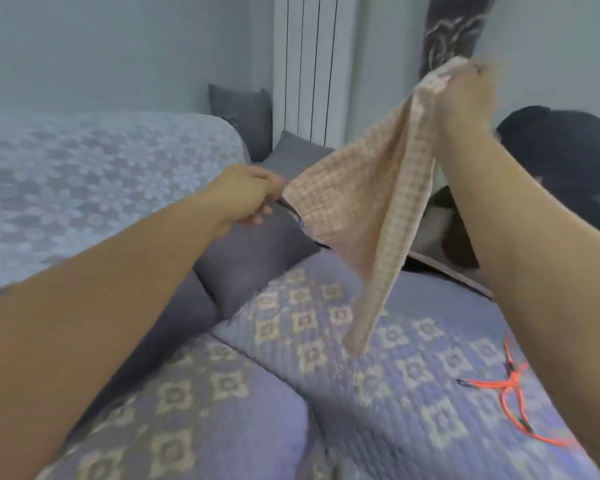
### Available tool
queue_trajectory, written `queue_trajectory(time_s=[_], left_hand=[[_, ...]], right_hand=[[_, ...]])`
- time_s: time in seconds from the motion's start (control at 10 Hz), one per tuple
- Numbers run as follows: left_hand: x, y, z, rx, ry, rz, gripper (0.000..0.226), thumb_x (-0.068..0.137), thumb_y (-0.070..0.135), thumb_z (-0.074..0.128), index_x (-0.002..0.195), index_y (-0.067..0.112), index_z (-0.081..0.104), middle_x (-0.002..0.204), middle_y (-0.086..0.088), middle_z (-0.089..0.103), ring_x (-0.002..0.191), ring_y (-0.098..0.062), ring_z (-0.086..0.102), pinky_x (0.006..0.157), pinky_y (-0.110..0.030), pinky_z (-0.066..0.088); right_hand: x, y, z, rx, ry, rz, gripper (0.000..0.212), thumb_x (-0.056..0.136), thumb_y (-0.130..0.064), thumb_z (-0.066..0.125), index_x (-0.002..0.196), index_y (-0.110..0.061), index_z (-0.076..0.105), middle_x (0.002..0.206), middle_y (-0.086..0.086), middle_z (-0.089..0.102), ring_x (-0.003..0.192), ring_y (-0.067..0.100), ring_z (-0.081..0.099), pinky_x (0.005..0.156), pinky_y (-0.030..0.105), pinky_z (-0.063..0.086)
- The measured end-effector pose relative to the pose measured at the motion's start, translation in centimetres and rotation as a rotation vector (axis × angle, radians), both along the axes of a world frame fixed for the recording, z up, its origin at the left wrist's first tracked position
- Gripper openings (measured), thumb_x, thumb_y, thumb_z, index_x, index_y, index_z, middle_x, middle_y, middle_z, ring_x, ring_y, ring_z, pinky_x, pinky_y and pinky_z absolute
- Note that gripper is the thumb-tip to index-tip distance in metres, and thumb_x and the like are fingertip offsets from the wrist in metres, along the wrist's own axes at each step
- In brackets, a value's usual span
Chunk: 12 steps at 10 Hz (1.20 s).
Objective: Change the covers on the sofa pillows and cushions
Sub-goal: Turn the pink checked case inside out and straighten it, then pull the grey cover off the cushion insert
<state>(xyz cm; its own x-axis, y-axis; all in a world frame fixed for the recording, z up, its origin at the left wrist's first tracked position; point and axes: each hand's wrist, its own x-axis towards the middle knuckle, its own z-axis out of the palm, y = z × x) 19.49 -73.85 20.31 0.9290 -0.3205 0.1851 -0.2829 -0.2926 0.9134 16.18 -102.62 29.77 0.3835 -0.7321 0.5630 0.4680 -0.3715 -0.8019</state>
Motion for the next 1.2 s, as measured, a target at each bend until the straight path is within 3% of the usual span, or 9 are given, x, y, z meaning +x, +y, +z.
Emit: queue_trajectory(time_s=[0.1,0.2,0.3,0.4,0.6,0.8,0.9,1.0,1.2], left_hand=[[1.1,0.3,-5.3,0.158,0.092,-0.004,0.02,0.1,0.022,0.061,0.118,0.018,0.067,0.1,-0.005,0.066,0.08,-0.021,0.063,0.068,-0.034,0.051],[1.7,5.8,-12.3,0.279,0.246,0.097,0.02,0.1,0.024,0.062,0.119,0.02,0.065,0.109,-0.007,0.066,0.086,-0.023,0.064,0.077,-0.038,0.054],[1.6,14.7,-18.8,0.388,0.403,0.259,0.021,0.1,0.021,0.062,0.12,0.017,0.062,0.108,-0.01,0.064,0.083,-0.023,0.059,0.071,-0.033,0.051],[0.8,24.1,-23.0,0.431,0.508,0.456,0.023,0.099,0.017,0.062,0.122,0.013,0.057,0.095,-0.014,0.059,0.074,-0.023,0.051,0.061,-0.028,0.042],[1.6,37.4,-27.4,0.378,0.383,1.032,0.072,0.093,0.037,0.071,0.148,0.009,0.035,0.149,-0.022,0.039,0.132,-0.039,0.045,0.108,-0.043,0.041],[7.2,42.9,-25.6,-0.325,0.372,1.131,0.122,0.069,0.072,0.08,0.16,0.02,0.017,0.156,-0.006,0.043,0.138,-0.03,0.048,0.115,-0.046,0.04],[8.4,42.6,-25.6,-0.449,0.411,0.938,0.087,0.062,0.058,0.092,0.134,0.02,0.061,0.128,-0.002,0.07,0.11,-0.022,0.069,0.099,-0.049,0.055],[7.8,40.3,-25.1,-0.431,0.271,0.832,0.038,0.081,0.026,0.087,0.116,0.019,0.074,0.11,0.002,0.077,0.098,-0.019,0.074,0.093,-0.045,0.058],[-2.9,39.9,-18.7,-0.18,-0.135,0.73,0.029,0.079,0.02,0.087,0.094,0.038,0.072,0.089,0.026,0.073,0.092,0.003,0.071,0.08,-0.017,0.055]], right_hand=[[2.5,-1.2,-8.6,-0.287,0.385,-0.132,0.035,0.094,-0.027,0.042,0.114,-0.005,0.061,0.104,0.01,0.065,0.093,0.023,0.064,0.089,0.039,0.052],[5.3,0.7,-20.3,-0.723,1.353,0.141,0.034,0.1,-0.023,0.054,0.129,-0.006,0.061,0.133,0.017,0.06,0.117,0.033,0.058,0.097,0.039,0.044],[7.1,7.1,-31.4,-0.935,1.771,0.366,0.044,0.106,-0.028,0.042,0.142,-0.004,0.05,0.149,0.016,0.047,0.126,0.029,0.051,0.11,0.035,0.038],[9.8,16.7,-36.3,-0.928,1.674,0.542,0.051,0.106,-0.027,0.042,0.149,-0.001,0.038,0.156,0.017,0.036,0.141,0.031,0.039,0.112,0.033,0.033],[16.1,34.8,-39.9,-0.917,1.292,0.846,0.058,0.102,-0.03,0.054,0.152,-0.009,0.032,0.152,0.016,0.039,0.117,0.034,0.055,0.09,0.041,0.049],[19.2,41.7,-41.3,-0.774,1.251,0.882,0.081,0.099,-0.035,0.059,0.159,-0.015,0.009,0.161,0.013,0.021,0.134,0.036,0.042,0.104,0.043,0.045],[19.2,41.0,-41.4,-0.662,1.33,0.969,0.087,0.098,-0.031,0.063,0.16,-0.014,0.005,0.164,0.009,0.019,0.144,0.032,0.033,0.113,0.041,0.039],[18.1,40.2,-39.7,-0.537,1.156,0.744,0.068,0.096,-0.021,0.062,0.153,-0.006,0.028,0.154,0.019,0.034,0.126,0.038,0.05,0.101,0.044,0.047],[11.9,41.7,-28.6,-0.557,0.453,0.423,0.057,0.091,0.004,0.047,0.146,-0.01,0.041,0.152,0.01,0.033,0.134,0.028,0.037,0.103,0.03,0.034]])
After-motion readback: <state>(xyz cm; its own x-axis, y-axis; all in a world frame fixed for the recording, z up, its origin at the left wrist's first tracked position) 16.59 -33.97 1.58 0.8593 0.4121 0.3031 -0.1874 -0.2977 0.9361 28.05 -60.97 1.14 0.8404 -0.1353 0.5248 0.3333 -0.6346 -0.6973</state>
